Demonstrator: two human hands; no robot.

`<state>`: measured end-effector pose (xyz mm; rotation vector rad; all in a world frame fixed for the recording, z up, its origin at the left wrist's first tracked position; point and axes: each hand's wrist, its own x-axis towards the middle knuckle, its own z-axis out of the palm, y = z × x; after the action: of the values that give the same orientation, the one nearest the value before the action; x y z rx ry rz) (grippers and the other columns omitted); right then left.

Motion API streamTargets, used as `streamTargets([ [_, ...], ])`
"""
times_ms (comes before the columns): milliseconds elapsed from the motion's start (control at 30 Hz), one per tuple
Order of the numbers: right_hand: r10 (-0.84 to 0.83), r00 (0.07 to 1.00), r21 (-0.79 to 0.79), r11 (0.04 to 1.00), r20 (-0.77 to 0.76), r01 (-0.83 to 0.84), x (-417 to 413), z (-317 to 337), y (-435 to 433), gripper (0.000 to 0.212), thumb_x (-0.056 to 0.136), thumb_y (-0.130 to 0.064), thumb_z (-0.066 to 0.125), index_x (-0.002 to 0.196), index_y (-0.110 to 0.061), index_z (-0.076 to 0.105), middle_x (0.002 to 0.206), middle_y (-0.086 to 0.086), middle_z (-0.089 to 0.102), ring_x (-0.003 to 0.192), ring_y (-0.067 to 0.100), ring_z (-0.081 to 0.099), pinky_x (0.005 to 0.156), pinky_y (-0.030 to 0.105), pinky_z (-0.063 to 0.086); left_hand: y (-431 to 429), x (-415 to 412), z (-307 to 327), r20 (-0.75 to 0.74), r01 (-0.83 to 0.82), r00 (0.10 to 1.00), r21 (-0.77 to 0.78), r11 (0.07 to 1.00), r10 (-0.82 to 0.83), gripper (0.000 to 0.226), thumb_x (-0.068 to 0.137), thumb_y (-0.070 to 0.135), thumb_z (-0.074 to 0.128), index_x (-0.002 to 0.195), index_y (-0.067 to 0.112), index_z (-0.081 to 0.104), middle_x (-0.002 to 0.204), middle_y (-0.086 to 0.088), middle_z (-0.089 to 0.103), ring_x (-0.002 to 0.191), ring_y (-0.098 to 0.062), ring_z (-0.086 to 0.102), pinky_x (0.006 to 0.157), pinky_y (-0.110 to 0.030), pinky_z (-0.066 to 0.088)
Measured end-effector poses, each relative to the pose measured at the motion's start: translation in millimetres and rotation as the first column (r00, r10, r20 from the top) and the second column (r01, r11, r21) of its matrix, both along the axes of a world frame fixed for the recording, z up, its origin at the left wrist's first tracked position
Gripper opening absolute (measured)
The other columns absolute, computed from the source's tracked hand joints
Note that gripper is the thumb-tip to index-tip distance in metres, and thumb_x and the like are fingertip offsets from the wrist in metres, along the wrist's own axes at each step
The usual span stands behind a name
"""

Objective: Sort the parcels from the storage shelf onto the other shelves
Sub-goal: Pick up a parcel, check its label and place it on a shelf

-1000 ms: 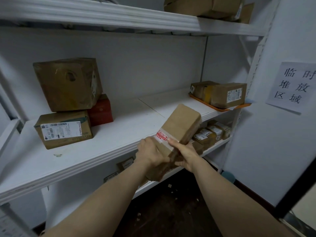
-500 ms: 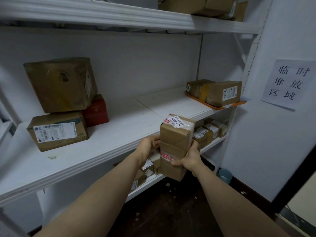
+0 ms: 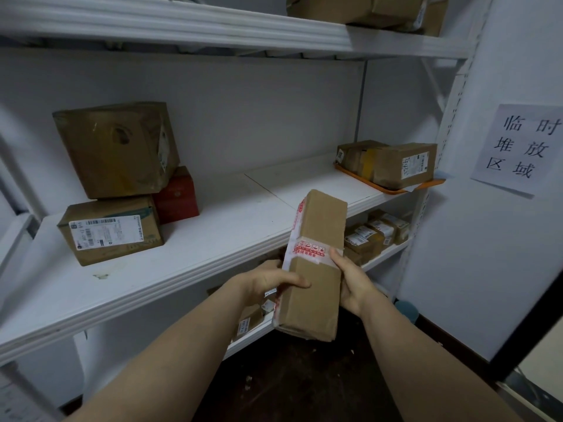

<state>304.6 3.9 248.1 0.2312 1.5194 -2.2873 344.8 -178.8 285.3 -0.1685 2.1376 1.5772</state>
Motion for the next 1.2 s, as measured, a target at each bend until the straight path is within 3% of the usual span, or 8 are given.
streamTargets([
  [100, -0.006, 0.997, 0.111, 0.994, 0.07, -0.002, 1.3, 2.5, -5.6, 0.052, 0.092, -0.055, 0.05, 0.125, -0.015, 0.061, 0.117, 0.014, 0.068, 0.108, 0.032, 0.062, 0.086, 0.046, 0.052, 13.2, 6.5, 0.3, -0.118, -0.07, 0.991, -0.02, 0.997, 0.067, 0.038, 0.068, 0.017, 0.084, 0.099, 0.021, 0.062, 0.102, 0.0, 0.069, 0.089, -0.011, 0.064, 0.073, -0.025, 0.053],
  [300, -0.037, 0.989, 0.308, 0.951, 0.141, -0.008, 1.1, -0.2, -10.5, 0.06, 0.096, -0.057, 0.039, 0.141, -0.019, 0.046, 0.138, 0.01, 0.054, 0.128, 0.03, 0.048, 0.111, 0.056, 0.028, 15.2, 1.0, -12.4, -0.298, -0.215, 0.949, -0.385, 0.898, 0.099, 0.111, 0.04, 0.039, 0.089, 0.132, 0.015, 0.032, 0.123, -0.003, 0.051, 0.114, -0.023, 0.053, 0.099, -0.04, 0.047],
  [467, -0.029, 0.994, 0.223, 0.975, 0.104, 0.005, 9.4, 3.8, -5.2, 0.049, 0.095, -0.05, 0.049, 0.126, -0.014, 0.059, 0.117, 0.009, 0.065, 0.098, 0.024, 0.06, 0.078, 0.038, 0.049, 14.4, 3.6, -17.4, -0.23, -0.31, 0.926, -0.012, 0.951, 0.299, 0.09, 0.067, 0.018, 0.082, 0.138, 0.018, 0.027, 0.115, -0.001, 0.055, 0.102, -0.021, 0.058, 0.085, -0.035, 0.05],
  [667, 0.219, 0.967, 0.106, 0.967, 0.13, -0.233, 27.4, 3.6, 2.9, 0.03, 0.087, -0.032, 0.059, 0.114, -0.022, 0.063, 0.098, 0.012, 0.071, 0.092, 0.029, 0.065, 0.077, 0.039, 0.053, 14.4, 6.4, -12.5, 0.075, -0.338, 0.936, 0.462, 0.82, 0.344, 0.049, 0.08, 0.011, 0.065, 0.127, 0.01, 0.052, 0.112, -0.014, 0.066, 0.096, -0.029, 0.065, 0.078, -0.038, 0.055],
  [800, 0.141, 0.99, 0.322, 0.937, 0.017, -0.139, 22.1, -9.9, 3.5, 0.06, 0.073, -0.02, 0.077, 0.127, -0.023, 0.053, 0.11, 0.01, 0.067, 0.1, 0.028, 0.064, 0.081, 0.044, 0.055, 19.3, 7.8, -17.6, 0.062, -0.364, 0.931, 0.258, 0.895, 0.36, 0.029, 0.091, 0.008, 0.05, 0.118, 0.006, 0.06, 0.1, -0.009, 0.065, 0.087, -0.022, 0.06, 0.074, -0.032, 0.049],
  [967, 0.127, 0.992, 0.422, 0.9, -0.024, -0.105, 31.0, -16.8, 9.9, 0.094, 0.045, -0.04, 0.093, 0.127, -0.019, 0.053, 0.109, 0.005, 0.07, 0.101, 0.022, 0.066, 0.088, 0.042, 0.055, 43.2, 14.1, -25.6, 0.147, -0.221, 0.968, 0.134, 0.966, 0.201, 0.029, 0.086, 0.046, 0.06, 0.107, 0.025, 0.062, 0.101, 0.0, 0.067, 0.095, -0.016, 0.061, 0.082, -0.033, 0.05],
  [1100, 0.134, 0.986, 0.274, 0.949, 0.097, -0.156, 39.5, -9.8, 29.1, 0.031, 0.084, -0.039, 0.06, 0.109, -0.02, 0.063, 0.105, 0.01, 0.069, 0.1, 0.027, 0.063, 0.086, 0.043, 0.052, 51.4, 18.1, -35.2, 0.205, -0.136, 0.973, 0.129, 0.982, 0.108, 0.049, 0.074, 0.056, 0.069, 0.109, 0.021, 0.061, 0.104, -0.003, 0.068, 0.096, -0.02, 0.063, 0.072, -0.032, 0.052],
  [1200, 0.073, 0.987, 0.288, 0.951, 0.146, -0.113, 41.5, -11.8, 42.8, 0.035, 0.087, -0.033, 0.054, 0.118, -0.018, 0.058, 0.114, 0.012, 0.063, 0.106, 0.028, 0.058, 0.082, 0.041, 0.05, 55.0, 17.9, -44.8, 0.242, -0.148, 0.965, 0.188, 0.971, 0.101, 0.032, 0.087, 0.049, 0.059, 0.103, 0.021, 0.063, 0.097, -0.006, 0.068, 0.091, -0.023, 0.063, 0.077, -0.037, 0.052],
])
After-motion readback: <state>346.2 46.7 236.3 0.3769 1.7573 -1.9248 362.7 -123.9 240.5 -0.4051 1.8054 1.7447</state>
